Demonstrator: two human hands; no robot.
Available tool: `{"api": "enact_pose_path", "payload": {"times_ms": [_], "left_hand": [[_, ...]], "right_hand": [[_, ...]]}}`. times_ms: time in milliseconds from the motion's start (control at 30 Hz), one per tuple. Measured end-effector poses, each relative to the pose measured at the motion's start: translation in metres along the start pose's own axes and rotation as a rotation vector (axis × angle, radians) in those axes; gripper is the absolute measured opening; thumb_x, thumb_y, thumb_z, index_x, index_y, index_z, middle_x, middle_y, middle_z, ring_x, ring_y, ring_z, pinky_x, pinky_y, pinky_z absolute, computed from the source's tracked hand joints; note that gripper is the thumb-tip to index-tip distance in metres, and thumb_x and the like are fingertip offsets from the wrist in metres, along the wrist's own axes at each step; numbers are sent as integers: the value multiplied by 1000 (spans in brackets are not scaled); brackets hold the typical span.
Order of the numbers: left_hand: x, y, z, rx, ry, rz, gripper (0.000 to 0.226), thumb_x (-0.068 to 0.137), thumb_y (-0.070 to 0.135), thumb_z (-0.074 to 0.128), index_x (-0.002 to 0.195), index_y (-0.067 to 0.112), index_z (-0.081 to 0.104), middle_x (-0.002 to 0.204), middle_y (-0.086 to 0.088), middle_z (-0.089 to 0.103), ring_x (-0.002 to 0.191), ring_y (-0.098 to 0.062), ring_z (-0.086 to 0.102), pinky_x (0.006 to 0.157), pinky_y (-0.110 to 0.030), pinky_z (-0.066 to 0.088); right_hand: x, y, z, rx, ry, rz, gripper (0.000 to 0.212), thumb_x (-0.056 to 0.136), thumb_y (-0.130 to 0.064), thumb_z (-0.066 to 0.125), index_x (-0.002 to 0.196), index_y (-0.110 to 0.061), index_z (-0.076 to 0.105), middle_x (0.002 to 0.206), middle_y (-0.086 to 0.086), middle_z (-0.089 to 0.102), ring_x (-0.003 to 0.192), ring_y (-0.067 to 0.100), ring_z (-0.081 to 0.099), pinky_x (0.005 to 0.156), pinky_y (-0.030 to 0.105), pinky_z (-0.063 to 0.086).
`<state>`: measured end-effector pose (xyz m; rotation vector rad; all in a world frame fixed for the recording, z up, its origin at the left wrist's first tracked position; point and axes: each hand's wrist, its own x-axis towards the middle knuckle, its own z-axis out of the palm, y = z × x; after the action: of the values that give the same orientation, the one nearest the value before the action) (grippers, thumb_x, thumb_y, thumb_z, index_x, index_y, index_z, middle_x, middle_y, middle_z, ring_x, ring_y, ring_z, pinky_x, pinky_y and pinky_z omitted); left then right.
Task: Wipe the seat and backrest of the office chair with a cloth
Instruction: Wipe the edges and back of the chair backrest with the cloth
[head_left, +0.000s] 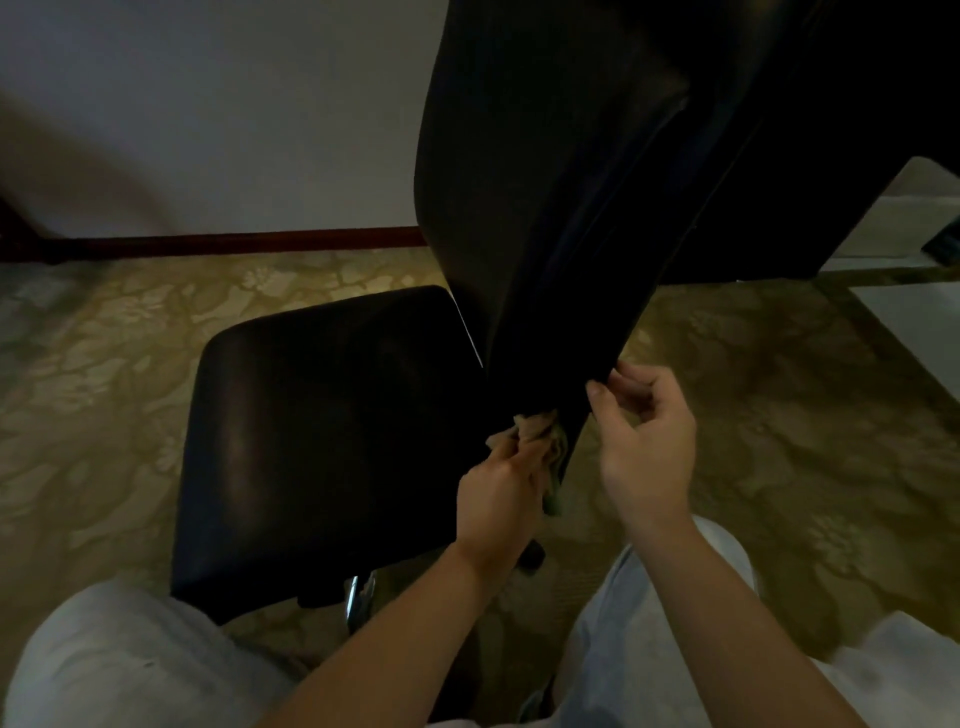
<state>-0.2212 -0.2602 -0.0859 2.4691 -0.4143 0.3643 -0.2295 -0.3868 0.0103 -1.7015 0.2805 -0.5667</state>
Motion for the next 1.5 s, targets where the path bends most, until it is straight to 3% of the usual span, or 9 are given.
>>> {"api": "enact_pose_path", "payload": {"times_ms": [100, 200, 333, 633, 733, 967, 1167, 1300, 1500], "left_hand": [[-5, -6, 6, -35, -20, -38, 22, 99, 20, 58, 114, 27, 72, 114, 0, 71, 74, -22, 72, 55, -30, 54], [-1, 0, -3, -218, 21, -32, 27, 101, 18, 59, 124, 23, 72, 129, 1, 69, 104, -15, 70, 81, -15, 50], [14, 13, -23, -422, 100, 18, 37, 101, 17, 59, 138, 19, 63, 137, 1, 63, 126, -7, 58, 106, -15, 45], [6, -22, 6, -218, -123, -6, 30, 103, 15, 57, 128, 21, 71, 123, -3, 71, 106, -26, 70, 89, -38, 58], [-11, -40, 12, -189, -286, -95, 32, 105, 18, 52, 132, 30, 67, 131, 4, 68, 113, -19, 68, 95, -31, 54], [-23, -20, -8, -377, -66, 18, 41, 103, 34, 47, 138, 21, 63, 132, -4, 65, 112, -14, 67, 94, -29, 58], [0, 5, -33, -315, 83, 359, 33, 103, 21, 51, 130, 14, 69, 117, -10, 68, 102, -15, 65, 92, -16, 51], [5, -3, -23, -452, -11, 128, 34, 103, 21, 55, 136, 17, 64, 129, -1, 66, 118, -12, 64, 101, -32, 55], [8, -13, 2, -424, 2, -15, 30, 99, 15, 62, 128, 18, 71, 118, 2, 73, 106, -14, 70, 89, -36, 61]], "right_hand": [[0, 0, -1, -23, 3, -23, 14, 90, -16, 69, 103, -18, 64, 97, -8, 69, 92, -1, 63, 74, 9, 46], [0, 2, 1, -51, 14, -39, 14, 90, -16, 70, 102, -19, 64, 97, -8, 69, 93, -1, 63, 76, 10, 47], [1, 7, 0, -121, 13, -81, 14, 89, -16, 71, 101, -17, 64, 97, -6, 68, 92, 0, 62, 75, 10, 46], [-2, 12, -2, -154, -24, -181, 22, 91, -10, 67, 114, -11, 67, 100, -5, 69, 96, 2, 64, 79, 13, 50], [0, 13, -7, -181, -62, -203, 20, 91, -11, 68, 110, -13, 66, 98, -2, 68, 94, 3, 64, 77, 13, 50], [2, 22, -9, -194, -85, -170, 15, 91, -17, 69, 105, -20, 64, 96, -6, 68, 94, 6, 65, 78, 23, 54], [0, 20, -8, -171, -97, -148, 15, 91, -16, 69, 105, -22, 64, 95, -11, 67, 93, 2, 64, 77, 20, 53], [-2, 20, -8, -126, -88, -117, 16, 91, -14, 68, 106, -17, 65, 93, -9, 68, 91, 2, 65, 75, 16, 50], [-1, 21, -7, -113, -74, -108, 15, 91, -13, 69, 105, -16, 66, 90, -9, 68, 88, 3, 66, 74, 12, 49]]}}
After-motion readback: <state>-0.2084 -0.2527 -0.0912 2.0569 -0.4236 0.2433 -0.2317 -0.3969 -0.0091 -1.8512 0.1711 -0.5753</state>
